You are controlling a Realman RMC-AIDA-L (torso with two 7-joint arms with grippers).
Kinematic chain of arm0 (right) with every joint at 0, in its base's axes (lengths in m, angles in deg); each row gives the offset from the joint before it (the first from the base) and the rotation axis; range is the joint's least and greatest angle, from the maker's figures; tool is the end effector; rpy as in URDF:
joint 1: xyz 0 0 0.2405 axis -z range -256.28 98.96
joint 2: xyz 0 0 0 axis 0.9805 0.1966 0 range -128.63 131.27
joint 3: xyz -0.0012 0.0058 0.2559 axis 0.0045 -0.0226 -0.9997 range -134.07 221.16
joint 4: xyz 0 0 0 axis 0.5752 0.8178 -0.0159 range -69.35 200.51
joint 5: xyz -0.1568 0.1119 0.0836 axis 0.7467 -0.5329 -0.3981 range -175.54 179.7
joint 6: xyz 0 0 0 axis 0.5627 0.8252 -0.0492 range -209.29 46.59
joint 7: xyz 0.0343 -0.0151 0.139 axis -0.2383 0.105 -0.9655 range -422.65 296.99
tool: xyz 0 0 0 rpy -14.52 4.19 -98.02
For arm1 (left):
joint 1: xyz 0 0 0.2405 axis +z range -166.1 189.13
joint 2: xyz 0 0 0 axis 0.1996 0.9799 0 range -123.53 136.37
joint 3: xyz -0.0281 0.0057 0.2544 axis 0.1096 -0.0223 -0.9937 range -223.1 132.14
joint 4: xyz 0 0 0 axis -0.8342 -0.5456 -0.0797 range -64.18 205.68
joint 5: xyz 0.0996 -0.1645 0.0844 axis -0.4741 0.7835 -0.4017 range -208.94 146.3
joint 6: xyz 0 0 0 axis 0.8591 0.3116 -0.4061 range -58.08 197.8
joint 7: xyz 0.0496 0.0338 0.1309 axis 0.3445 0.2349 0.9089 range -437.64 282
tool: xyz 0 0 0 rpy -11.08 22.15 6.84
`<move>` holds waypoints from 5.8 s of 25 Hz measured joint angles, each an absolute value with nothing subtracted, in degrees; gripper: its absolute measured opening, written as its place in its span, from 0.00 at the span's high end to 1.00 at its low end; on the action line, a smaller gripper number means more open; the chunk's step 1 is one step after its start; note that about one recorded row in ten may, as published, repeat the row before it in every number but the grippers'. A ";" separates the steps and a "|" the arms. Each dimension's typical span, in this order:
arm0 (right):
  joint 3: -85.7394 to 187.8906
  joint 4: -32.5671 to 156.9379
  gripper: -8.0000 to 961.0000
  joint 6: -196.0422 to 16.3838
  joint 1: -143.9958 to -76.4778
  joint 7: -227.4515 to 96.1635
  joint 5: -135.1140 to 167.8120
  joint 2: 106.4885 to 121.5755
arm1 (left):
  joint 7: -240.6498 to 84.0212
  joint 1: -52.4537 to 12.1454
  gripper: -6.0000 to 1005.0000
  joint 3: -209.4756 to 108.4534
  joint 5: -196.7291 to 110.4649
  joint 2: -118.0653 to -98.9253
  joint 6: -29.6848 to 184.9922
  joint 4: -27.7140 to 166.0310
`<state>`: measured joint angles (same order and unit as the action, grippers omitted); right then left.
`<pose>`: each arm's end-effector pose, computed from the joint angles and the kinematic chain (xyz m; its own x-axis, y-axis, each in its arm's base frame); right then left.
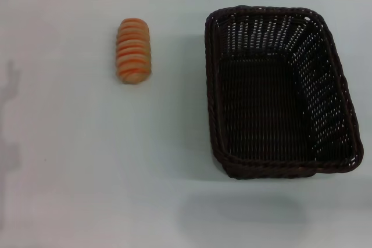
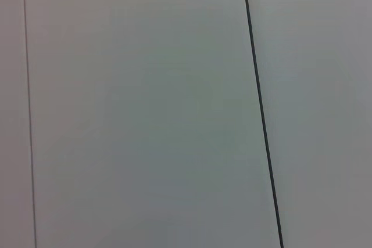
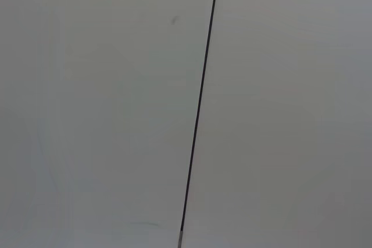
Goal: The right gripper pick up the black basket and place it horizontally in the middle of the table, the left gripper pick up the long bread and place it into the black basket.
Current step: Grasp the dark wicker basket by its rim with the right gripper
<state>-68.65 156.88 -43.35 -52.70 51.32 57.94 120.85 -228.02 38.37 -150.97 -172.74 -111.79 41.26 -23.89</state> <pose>0.3222 0.2057 0.1893 0.8240 -0.0170 -0.5663 -0.5653 0.0419 -0.8238 -0.2671 0.2351 0.1162 0.7947 -0.0978 0.5991 0.6016 0.2587 -0.7558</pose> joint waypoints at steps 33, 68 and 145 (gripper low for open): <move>-68.43 182.01 0.27 -43.17 -57.99 -4.10 114.02 120.59 | -227.93 39.31 0.17 -150.63 -172.72 -111.78 43.94 -23.99; -47.12 181.40 0.32 -9.60 -87.77 -58.79 169.21 120.47 | -225.99 33.73 0.17 -148.49 -173.89 -110.32 48.97 -20.64; -32.51 169.55 0.76 -22.63 -80.11 -61.96 169.14 120.25 | -226.44 34.18 0.18 -146.27 -175.02 -105.91 53.66 -22.41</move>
<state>-32.51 169.55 -22.63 -80.11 -61.96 169.14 120.25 -226.44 34.18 -146.27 -175.02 -105.91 53.66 -22.41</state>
